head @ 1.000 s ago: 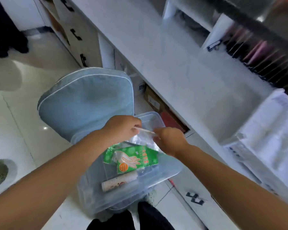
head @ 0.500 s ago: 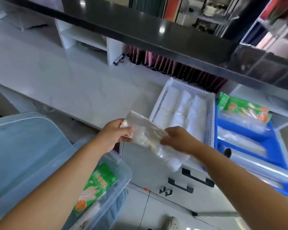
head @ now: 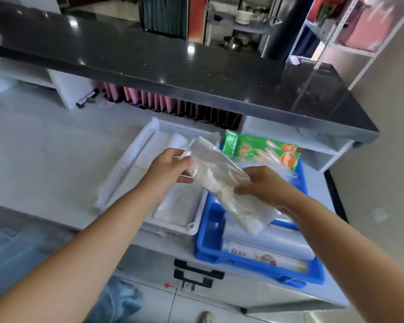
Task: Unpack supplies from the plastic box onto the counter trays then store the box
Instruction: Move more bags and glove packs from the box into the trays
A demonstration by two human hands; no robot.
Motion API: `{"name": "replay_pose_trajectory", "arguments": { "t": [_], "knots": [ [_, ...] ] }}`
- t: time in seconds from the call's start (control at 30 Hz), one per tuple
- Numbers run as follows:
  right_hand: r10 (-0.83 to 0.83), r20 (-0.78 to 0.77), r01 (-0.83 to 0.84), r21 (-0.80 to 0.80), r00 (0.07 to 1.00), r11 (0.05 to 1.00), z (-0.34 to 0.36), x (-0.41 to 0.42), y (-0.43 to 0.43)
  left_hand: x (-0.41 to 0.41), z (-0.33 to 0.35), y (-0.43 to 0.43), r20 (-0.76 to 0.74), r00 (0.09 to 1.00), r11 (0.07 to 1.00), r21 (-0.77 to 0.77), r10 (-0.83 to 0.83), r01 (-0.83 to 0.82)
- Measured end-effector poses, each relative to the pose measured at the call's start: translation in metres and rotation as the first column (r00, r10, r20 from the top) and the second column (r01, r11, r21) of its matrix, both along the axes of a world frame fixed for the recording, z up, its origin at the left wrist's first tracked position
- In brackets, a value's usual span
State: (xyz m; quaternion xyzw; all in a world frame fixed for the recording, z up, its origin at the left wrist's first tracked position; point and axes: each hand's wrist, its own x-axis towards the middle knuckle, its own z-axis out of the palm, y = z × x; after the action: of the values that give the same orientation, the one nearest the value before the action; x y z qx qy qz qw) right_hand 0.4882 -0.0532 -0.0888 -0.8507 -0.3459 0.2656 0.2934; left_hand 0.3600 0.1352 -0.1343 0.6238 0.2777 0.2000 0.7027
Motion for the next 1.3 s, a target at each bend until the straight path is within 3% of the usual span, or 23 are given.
{"name": "replay_pose_trajectory", "arguments": {
  "t": [0.1, 0.17, 0.23, 0.3, 0.37, 0.47, 0.6, 0.87, 1.13, 1.3],
  "knots": [
    [-0.04, 0.138, 0.045, -0.031, 0.99, 0.999, 0.005, 0.049, -0.034, 0.044, -0.005, -0.029, -0.11, 0.992, 0.976, 0.214, 0.066, -0.041],
    [-0.039, 0.265, 0.069, -0.104, 0.963, 0.992, 0.006, 0.078, -0.053, 0.067, -0.013, -0.049, -0.203, 0.979, 0.898, 0.428, -0.02, 0.107],
    [-0.052, 0.325, 0.1, -0.132, 0.944, 0.986, 0.004, 0.101, -0.067, 0.087, -0.025, -0.07, -0.326, 0.932, 0.757, 0.566, -0.159, 0.327],
    [-0.079, 0.323, 0.122, -0.113, 0.943, 0.986, 0.001, 0.116, -0.077, 0.107, -0.038, -0.086, -0.495, 0.838, 0.538, 0.653, -0.23, 0.534],
    [-0.1, 0.321, 0.139, -0.101, 0.942, 0.985, -0.005, 0.124, -0.085, 0.122, -0.047, -0.095, -0.636, 0.73, 0.351, 0.643, -0.249, 0.68],
    [-0.125, 0.318, 0.16, -0.087, 0.94, 0.983, -0.014, 0.13, -0.092, 0.135, -0.054, -0.099, -0.786, 0.588, 0.175, 0.562, -0.193, 0.808],
    [-0.161, 0.31, 0.188, -0.059, 0.937, 0.98, -0.022, 0.137, -0.101, 0.142, -0.055, -0.104, -0.779, 0.61, 0.1, 0.602, -0.144, 0.792],
    [-0.252, 0.318, 0.279, -0.042, 0.914, 0.959, -0.019, 0.147, -0.105, 0.147, -0.046, -0.099, -0.778, 0.596, 0.117, 0.584, -0.2, 0.803],
    [-0.194, 0.399, 0.256, -0.109, 0.896, 0.96, -0.011, 0.15, -0.09, 0.131, 0.036, -0.036, -0.493, 0.856, 0.37, 0.775, -0.153, 0.513],
    [0.015, 0.399, 0.101, -0.268, 0.917, 0.958, -0.031, 0.128, -0.06, 0.111, 0.07, 0.017, -0.4, 0.916, 0.478, 0.808, 0.014, 0.345]
  ]
}}
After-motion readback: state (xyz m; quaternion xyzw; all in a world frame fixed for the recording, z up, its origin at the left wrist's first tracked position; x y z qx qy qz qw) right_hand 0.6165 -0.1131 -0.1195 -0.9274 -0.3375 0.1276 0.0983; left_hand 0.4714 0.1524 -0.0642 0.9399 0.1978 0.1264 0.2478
